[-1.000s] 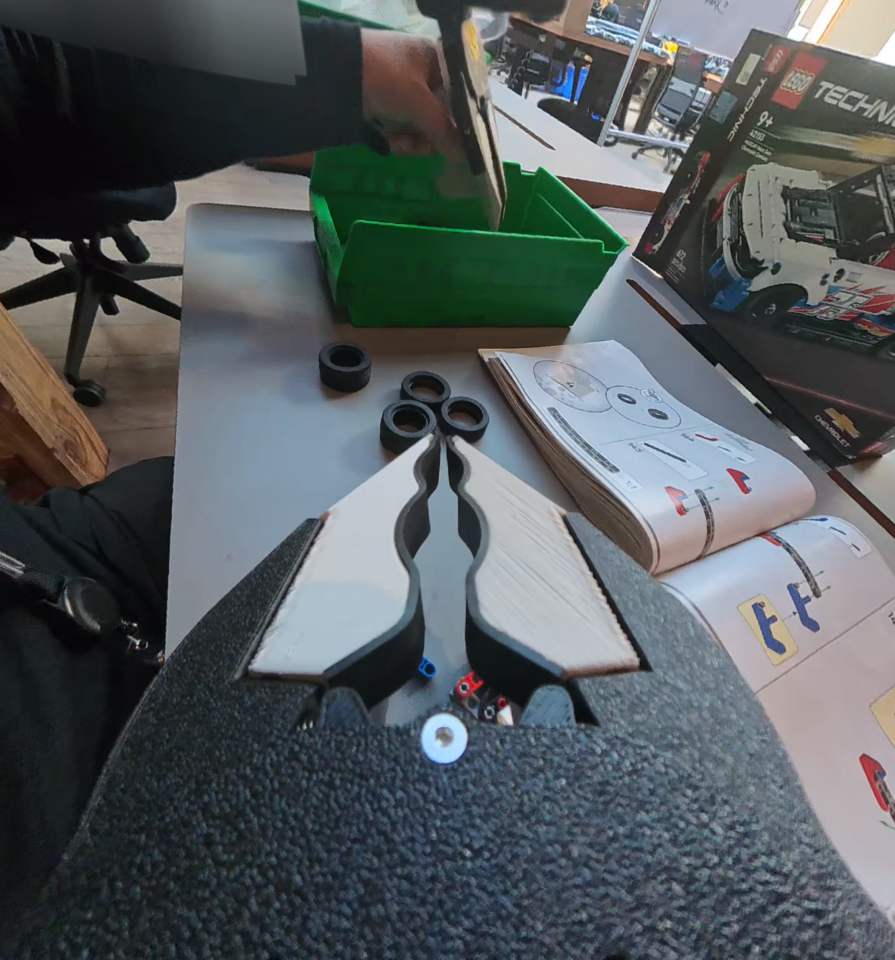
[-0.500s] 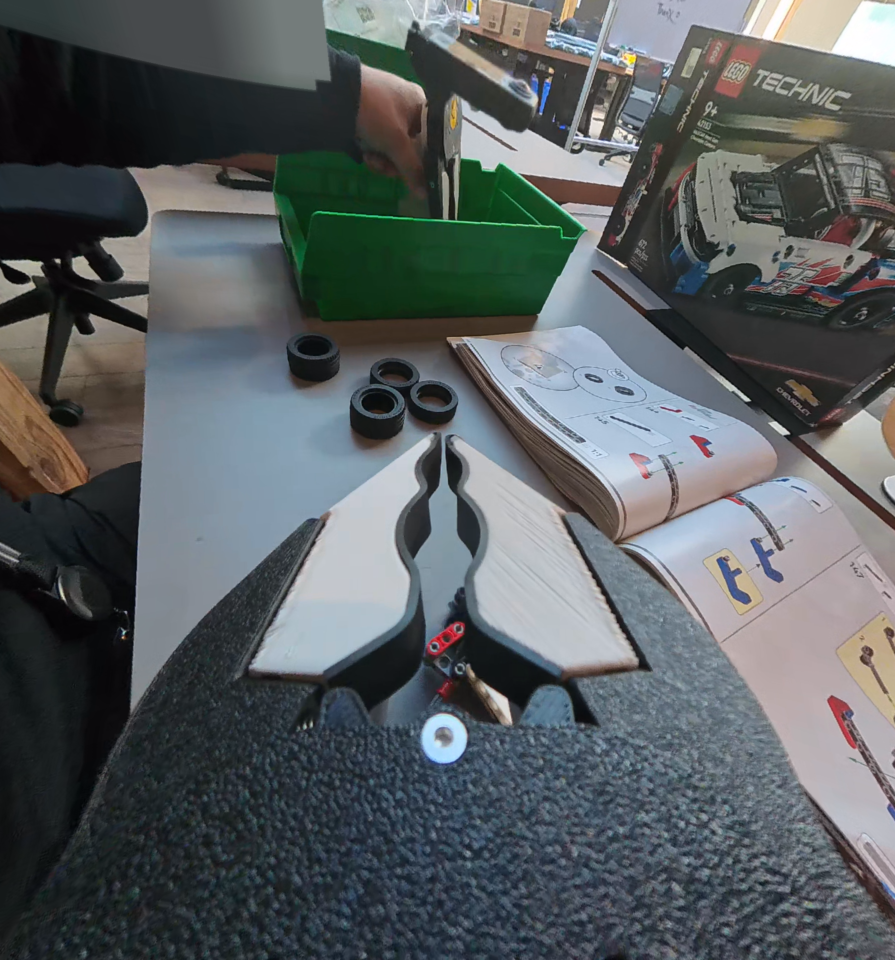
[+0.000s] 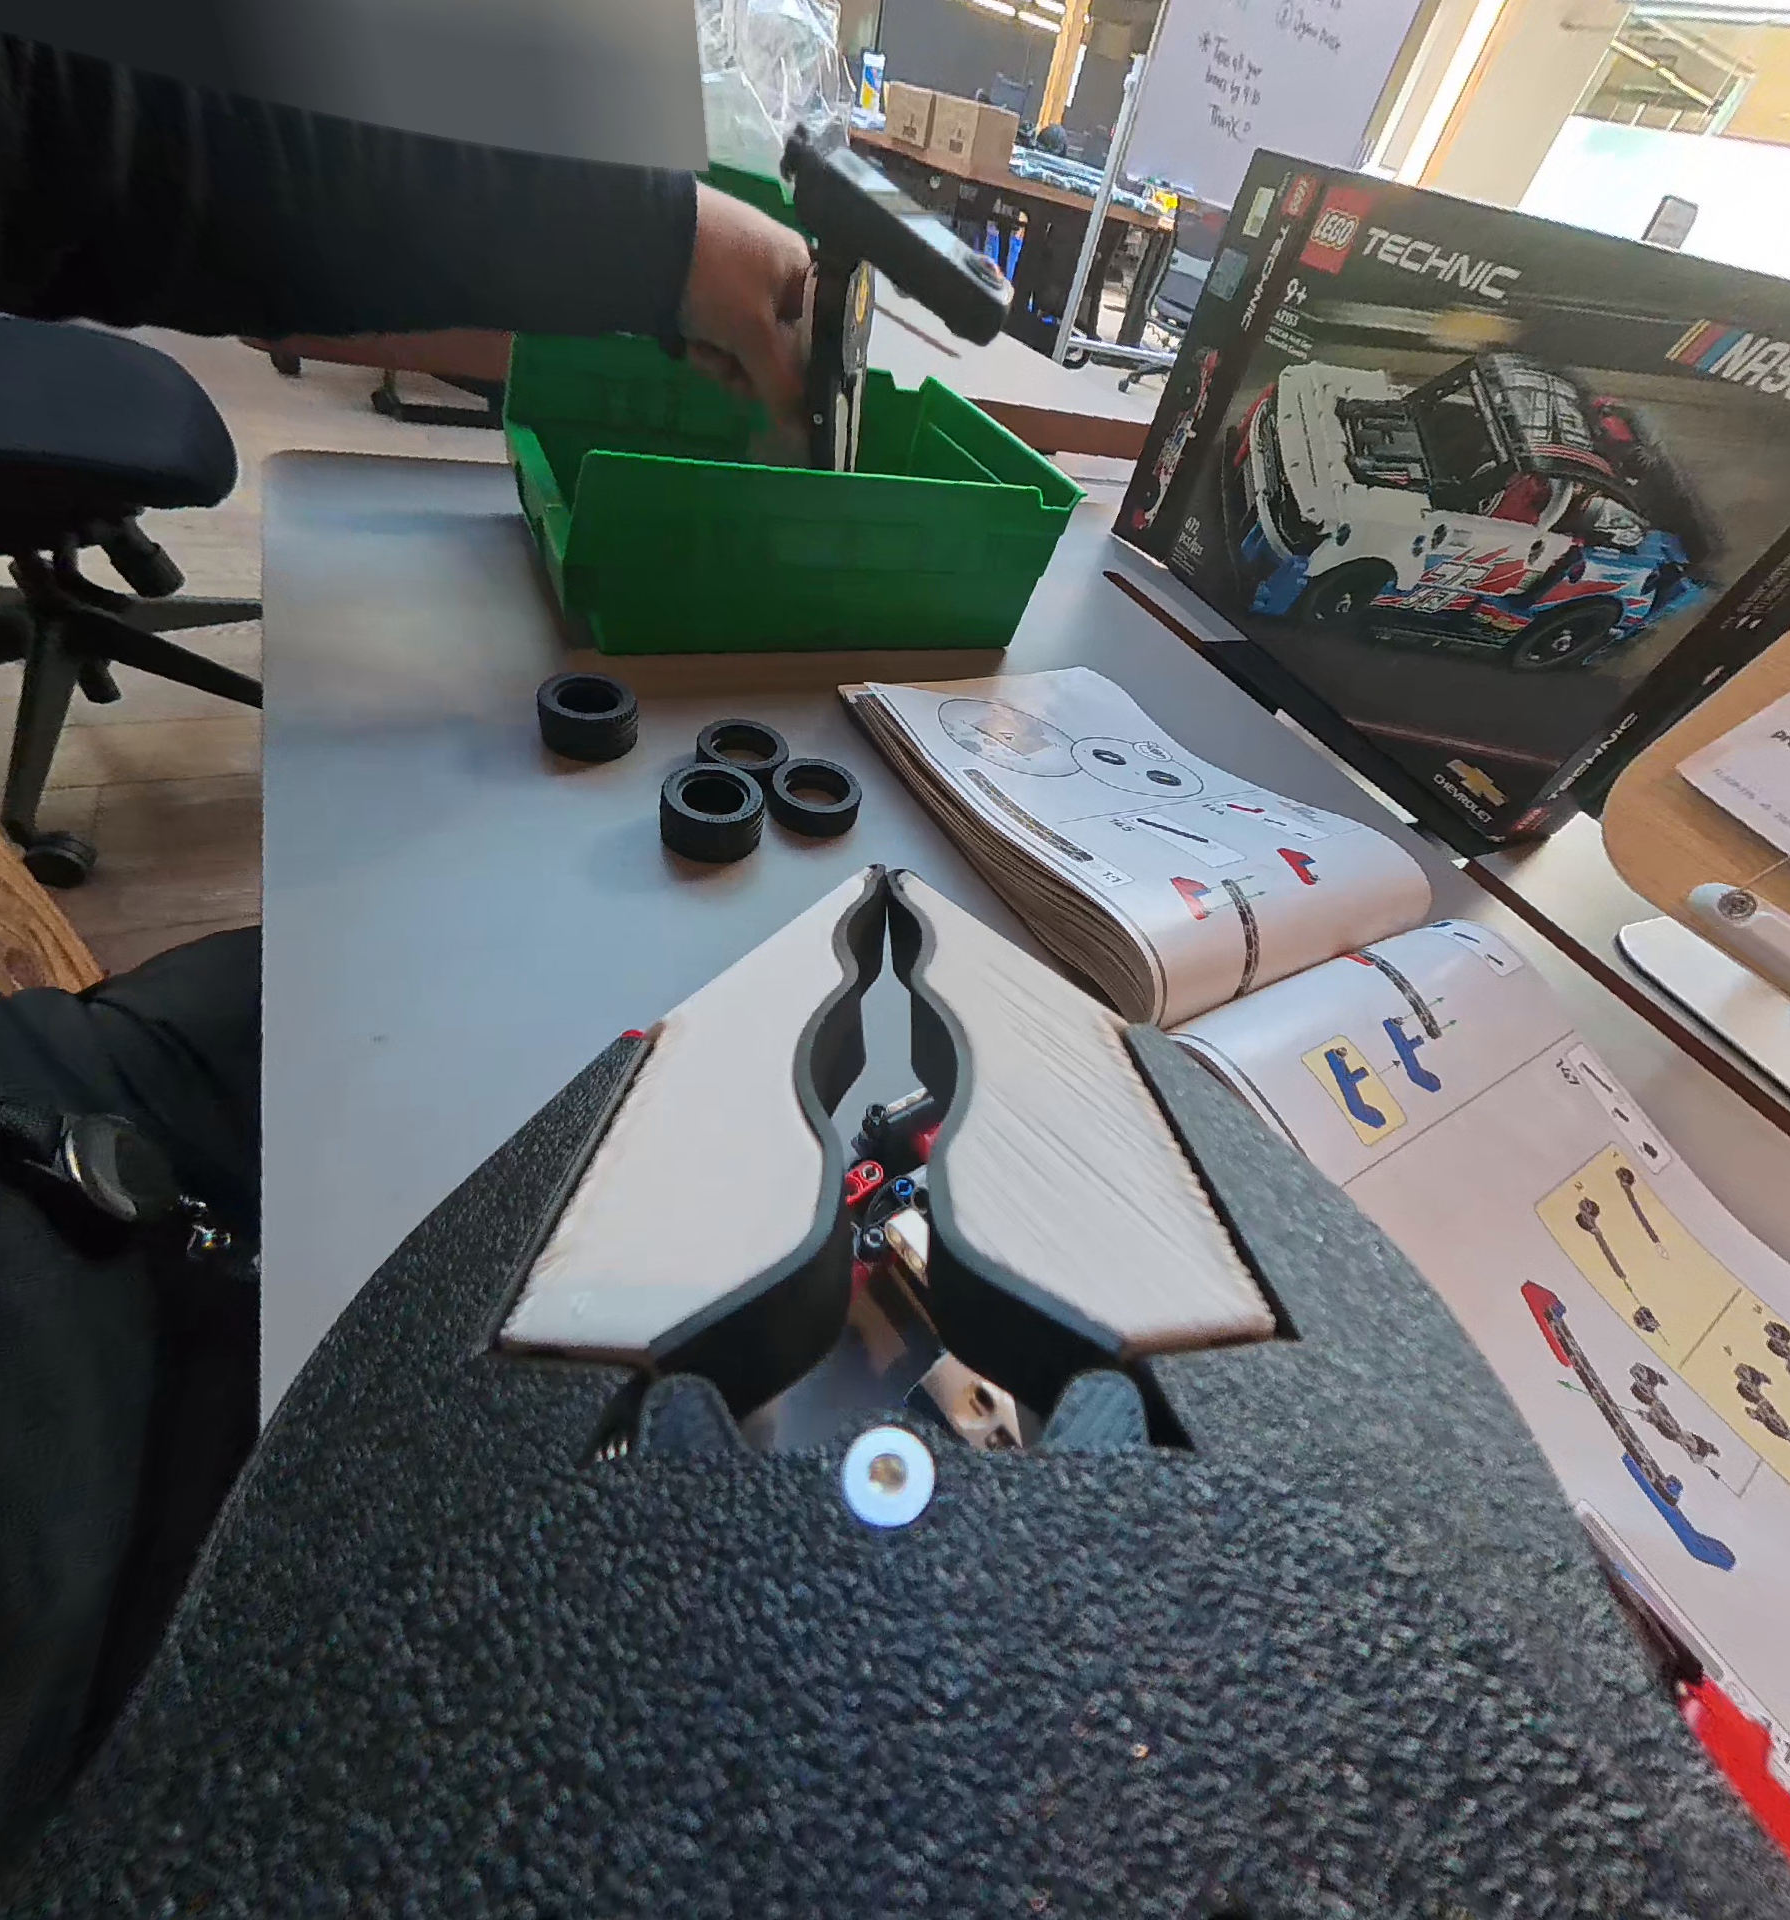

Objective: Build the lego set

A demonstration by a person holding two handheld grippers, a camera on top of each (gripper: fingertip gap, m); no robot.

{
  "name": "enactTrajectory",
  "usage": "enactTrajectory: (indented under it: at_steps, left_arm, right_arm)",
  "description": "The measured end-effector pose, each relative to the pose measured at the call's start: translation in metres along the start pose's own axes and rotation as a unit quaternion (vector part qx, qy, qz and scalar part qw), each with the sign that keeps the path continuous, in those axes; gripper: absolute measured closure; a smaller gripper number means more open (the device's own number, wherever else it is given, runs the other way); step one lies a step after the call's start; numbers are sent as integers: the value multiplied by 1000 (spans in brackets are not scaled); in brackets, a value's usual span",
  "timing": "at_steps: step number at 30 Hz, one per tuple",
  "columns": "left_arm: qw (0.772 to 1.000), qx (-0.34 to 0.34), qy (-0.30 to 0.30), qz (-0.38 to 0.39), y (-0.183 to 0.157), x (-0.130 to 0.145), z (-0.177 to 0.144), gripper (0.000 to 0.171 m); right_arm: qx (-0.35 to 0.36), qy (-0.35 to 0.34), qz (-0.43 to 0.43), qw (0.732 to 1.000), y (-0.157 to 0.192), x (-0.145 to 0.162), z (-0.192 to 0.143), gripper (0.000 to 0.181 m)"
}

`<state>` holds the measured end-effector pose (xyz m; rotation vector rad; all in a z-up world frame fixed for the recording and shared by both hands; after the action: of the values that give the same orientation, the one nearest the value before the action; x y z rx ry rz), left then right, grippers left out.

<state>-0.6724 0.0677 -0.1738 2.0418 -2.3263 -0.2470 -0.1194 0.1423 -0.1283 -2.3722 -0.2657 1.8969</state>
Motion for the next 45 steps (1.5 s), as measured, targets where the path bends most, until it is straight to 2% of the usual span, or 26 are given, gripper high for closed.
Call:
enactTrajectory:
  at_steps: [5, 9, 11, 15, 17, 19, 23, 26, 30, 32, 39, 45]
  left_arm:
    - [999, -17, -31, -9, -4, 4, -31, 168]
    - [993, -21, -115, -1, -40, 6, -75, 169]
    - [984, 17, -177, 22, -82, 4, -97, 169]
    - [946, 93, -291, 109, -195, -15, -126, 169]
    - [932, 116, -303, 158, -248, -31, -119, 170]
    - [925, 145, -292, 196, -289, -48, -102, 169]
    - [918, 184, -255, 242, -341, -75, -66, 169]
    - [923, 196, -216, 250, -356, -83, -43, 169]
    - [920, 229, -198, 250, -364, -84, -30, 167]
    - [928, 210, -185, 247, -364, -83, -21, 162]
    - [923, 226, -220, 222, -353, -66, -35, 153]
    - [916, 219, -302, 149, -330, -26, -60, 152]
  right_arm:
    - [-2, 3, -6, 1000, 2, 2, -8, 181]
    - [-5, 12, -7, 1000, 6, 8, -16, 181]
    - [-8, 15, -6, 1000, 8, 14, -22, 181]
    - [-9, 21, 2, 1000, 10, 26, -34, 181]
    - [-6, 23, -1, 1000, 9, 29, -40, 181]
    - [-5, 20, -7, 1000, 8, 29, -44, 181]
    - [-13, 4, -11, 1000, 7, 26, -48, 181]
    - [-27, -6, -15, 1000, 13, 24, -53, 181]
    - [-25, 4, -27, 999, 14, 28, -57, 181]
    - [-28, 4, -23, 999, 14, 29, -58, 181]
    - [-15, 2, -27, 1000, 10, 21, -53, 181]
    - [-15, 0, -18, 1000, 15, 20, -37, 181]
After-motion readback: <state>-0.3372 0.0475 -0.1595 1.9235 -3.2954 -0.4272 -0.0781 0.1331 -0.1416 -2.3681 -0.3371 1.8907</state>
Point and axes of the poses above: each gripper's, where its closed fingertips meet, z out along the fingers, x out of its underside, y = z × x across the jaws, the point moved 10 cm from there along -z, back along the fingers, and after that the axes turned 1 degree about z, right-handed, at the moved point
